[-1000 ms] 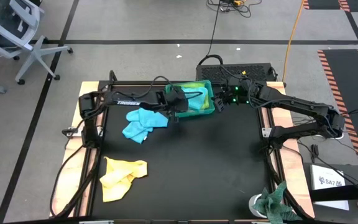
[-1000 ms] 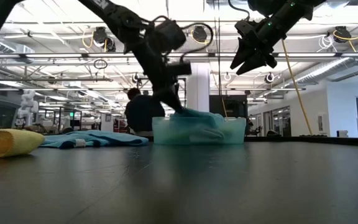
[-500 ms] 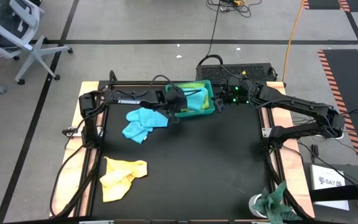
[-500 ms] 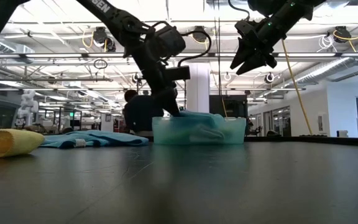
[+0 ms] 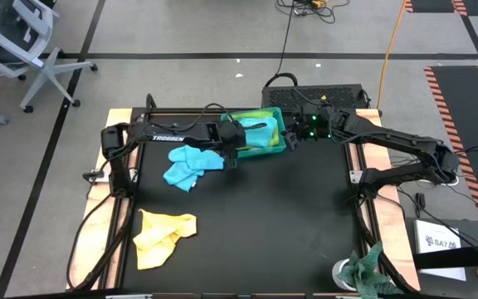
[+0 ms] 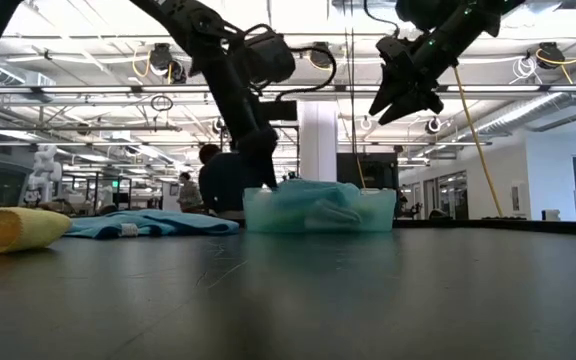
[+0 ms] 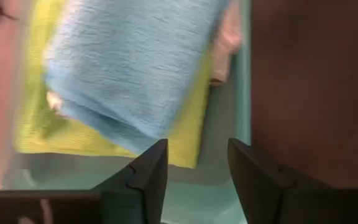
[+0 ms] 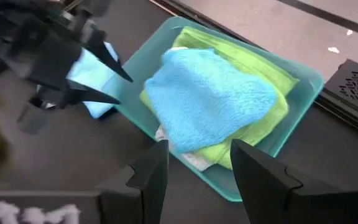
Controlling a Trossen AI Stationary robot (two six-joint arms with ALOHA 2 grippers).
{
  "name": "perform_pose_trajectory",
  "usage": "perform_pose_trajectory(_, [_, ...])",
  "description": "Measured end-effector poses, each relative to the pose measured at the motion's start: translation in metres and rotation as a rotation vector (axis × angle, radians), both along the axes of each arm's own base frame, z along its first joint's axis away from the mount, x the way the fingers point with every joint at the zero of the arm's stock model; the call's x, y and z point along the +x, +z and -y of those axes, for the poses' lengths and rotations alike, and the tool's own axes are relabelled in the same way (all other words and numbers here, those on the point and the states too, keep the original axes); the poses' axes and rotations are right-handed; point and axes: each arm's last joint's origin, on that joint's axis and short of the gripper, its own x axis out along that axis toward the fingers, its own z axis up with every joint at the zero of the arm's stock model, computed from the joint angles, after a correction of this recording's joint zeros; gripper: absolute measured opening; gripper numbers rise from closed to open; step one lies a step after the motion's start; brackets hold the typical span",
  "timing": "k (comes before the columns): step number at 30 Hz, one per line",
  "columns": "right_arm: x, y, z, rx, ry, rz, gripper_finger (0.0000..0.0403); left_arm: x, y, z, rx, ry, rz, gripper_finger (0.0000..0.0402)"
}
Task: Fold microfiber towels
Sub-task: Put the blue microfiber towel into the blue bin
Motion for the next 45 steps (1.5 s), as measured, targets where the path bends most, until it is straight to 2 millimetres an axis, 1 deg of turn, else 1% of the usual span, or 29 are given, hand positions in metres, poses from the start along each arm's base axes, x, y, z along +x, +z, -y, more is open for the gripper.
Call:
perform_pose_trajectory(3, [0.007, -0.011, 0.009, 0.065, 0.026, -0.008, 0.0164, -0.004, 0.014, 0.000, 0.009, 0.114, 0.059, 0.0180])
perform_pose_trajectory(5, [0.013, -0.023, 0.017, 0.134, 0.039, -0.008, 0.0164, -0.006, 0.028, -0.004, 0.019, 0.228, 0.163, 0.0183])
perform_pose_trajectory(8, [0.021, -0.040, 0.032, 0.215, 0.034, -0.003, 0.0164, -0.014, 0.043, -0.013, -0.015, 0.377, 0.260, 0.0184])
perform_pose_trajectory(10, [0.024, -0.048, 0.042, 0.258, 0.027, 0.018, 0.0164, -0.020, 0.052, -0.016, -0.047, 0.451, 0.315, 0.0184])
perform_pose_trajectory(12, [0.028, -0.052, 0.053, 0.286, 0.019, 0.067, 0.0164, -0.024, 0.058, -0.020, -0.074, 0.513, 0.361, 0.0184])
perform_pose_trajectory(14, [0.029, -0.057, 0.061, 0.320, 0.006, 0.074, 0.0164, -0.029, 0.063, -0.024, -0.096, 0.556, 0.385, 0.0184])
perform_pose_trajectory(17, [0.031, -0.059, 0.074, 0.310, -0.016, 0.078, 0.0164, -0.030, 0.067, -0.030, -0.100, 0.580, 0.432, 0.0184])
perform_pose_trajectory(20, [0.029, -0.061, 0.082, 0.312, -0.038, 0.076, 0.0164, -0.030, 0.067, -0.033, -0.128, 0.576, 0.447, 0.0184])
perform_pose_trajectory(26, [0.022, -0.064, 0.084, 0.343, -0.065, 0.037, 0.0164, -0.031, 0.067, -0.037, -0.138, 0.579, 0.456, 0.0184])
perform_pose_trajectory(29, [0.022, -0.066, 0.087, 0.329, -0.081, 0.036, 0.0164, -0.031, 0.068, -0.039, -0.133, 0.580, 0.460, 0.0184])
perform_pose_trajectory(34, [0.027, -0.078, 0.091, 0.328, -0.079, 0.012, 0.0164, -0.034, 0.068, -0.044, -0.123, 0.586, 0.459, 0.0184])
perform_pose_trajectory(38, [0.031, -0.093, 0.096, 0.350, -0.085, -0.020, 0.0164, -0.034, 0.068, -0.046, -0.122, 0.589, 0.461, 0.0184])
perform_pose_trajectory(41, [0.032, -0.098, 0.100, 0.344, -0.088, -0.015, 0.0164, -0.034, 0.068, -0.046, -0.122, 0.589, 0.461, 0.0184])
perform_pose_trajectory(45, [0.035, -0.100, 0.107, 0.311, -0.088, 0.027, 0.0164, -0.034, 0.068, -0.046, -0.122, 0.589, 0.463, 0.0184])
